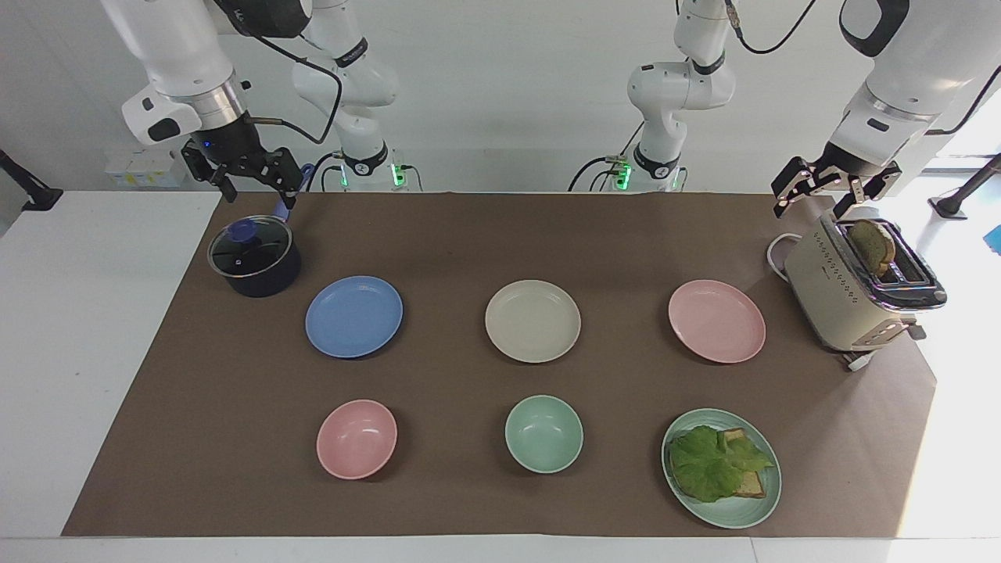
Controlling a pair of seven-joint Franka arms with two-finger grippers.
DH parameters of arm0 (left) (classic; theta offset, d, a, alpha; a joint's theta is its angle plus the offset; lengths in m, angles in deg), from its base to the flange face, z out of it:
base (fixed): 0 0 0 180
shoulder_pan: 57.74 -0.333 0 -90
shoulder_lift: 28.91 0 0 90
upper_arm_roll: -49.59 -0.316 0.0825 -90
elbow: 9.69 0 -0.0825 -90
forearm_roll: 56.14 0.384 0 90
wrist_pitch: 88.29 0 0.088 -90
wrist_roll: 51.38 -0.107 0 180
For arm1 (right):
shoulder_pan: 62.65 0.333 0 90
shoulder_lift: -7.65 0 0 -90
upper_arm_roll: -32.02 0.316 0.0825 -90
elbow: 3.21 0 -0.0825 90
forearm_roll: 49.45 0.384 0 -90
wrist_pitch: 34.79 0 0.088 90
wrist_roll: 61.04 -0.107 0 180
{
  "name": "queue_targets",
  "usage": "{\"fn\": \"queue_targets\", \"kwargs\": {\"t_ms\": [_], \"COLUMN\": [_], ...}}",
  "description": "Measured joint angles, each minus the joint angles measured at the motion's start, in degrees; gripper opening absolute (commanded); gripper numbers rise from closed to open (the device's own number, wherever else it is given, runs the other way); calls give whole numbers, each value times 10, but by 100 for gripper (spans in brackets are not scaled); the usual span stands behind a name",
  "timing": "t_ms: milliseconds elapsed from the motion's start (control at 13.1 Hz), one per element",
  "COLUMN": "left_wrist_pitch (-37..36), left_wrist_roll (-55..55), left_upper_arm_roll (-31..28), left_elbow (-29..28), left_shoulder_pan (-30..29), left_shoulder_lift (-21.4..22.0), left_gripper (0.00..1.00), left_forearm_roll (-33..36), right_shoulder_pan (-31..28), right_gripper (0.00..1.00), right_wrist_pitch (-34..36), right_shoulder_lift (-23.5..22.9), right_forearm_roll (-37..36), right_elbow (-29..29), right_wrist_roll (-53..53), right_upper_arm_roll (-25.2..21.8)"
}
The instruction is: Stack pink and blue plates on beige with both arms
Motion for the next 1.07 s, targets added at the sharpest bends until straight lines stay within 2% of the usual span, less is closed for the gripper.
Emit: {"fn": "queue_targets", "kwargs": {"t_ms": [686,839,1067], "left_wrist_pitch": [0,8,66], "left_wrist_roll": [-1,-1,-1], "left_upper_arm_roll": [-1,-1,-2], "left_elbow": [-10,-34,-102], "left_shoulder_pan": [0,0,-3], "left_shoulder_lift": [0,1,1], "left_gripper": [100,100,100], "left_forearm_roll": [0,0,0], "right_shoulder_pan": [0,0,0], "right_gripper": [100,100,100], "right_wrist_pitch": [0,0,0], "right_shoulder_lift": [0,0,0], "right_forearm_roll": [1,1,1], "right_elbow": [0,0,0], "right_wrist_roll": [0,0,0], "right_upper_arm_roll": [0,0,0]}}
